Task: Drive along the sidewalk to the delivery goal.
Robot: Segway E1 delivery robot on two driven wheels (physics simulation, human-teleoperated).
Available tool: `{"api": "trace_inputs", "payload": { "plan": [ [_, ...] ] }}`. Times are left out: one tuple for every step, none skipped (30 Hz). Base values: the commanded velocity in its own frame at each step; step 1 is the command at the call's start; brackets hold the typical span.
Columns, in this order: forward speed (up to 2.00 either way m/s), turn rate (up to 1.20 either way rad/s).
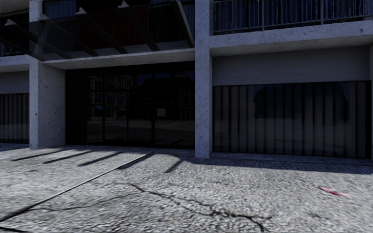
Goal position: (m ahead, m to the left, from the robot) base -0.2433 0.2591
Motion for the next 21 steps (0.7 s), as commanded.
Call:
{"api": "trace_inputs", "payload": {
  "plan": [
    [2.0, 0.0],
    [1.95, 0.0],
    [1.53, 0.0],
    [0.0, 0.0],
    [0.0, 0.0],
    [0.0, 0.0],
    [0.0, 0.0],
    [0.0, 0.0],
    [0.0, 0.0],
    [0.0, 0.0],
    [0.0, 0.0],
    [0.0, 0.0],
    [0.0, 0.0],
    [0.0, 0.0],
    [0.0, 0.0],
    [0.0, 0.0],
    [0.0, 0.0],
    [0.0, 0.0],
    [0.0, 0.0],
    [0.0, 0.0],
    [0.0, 0.0]
  ]
}}
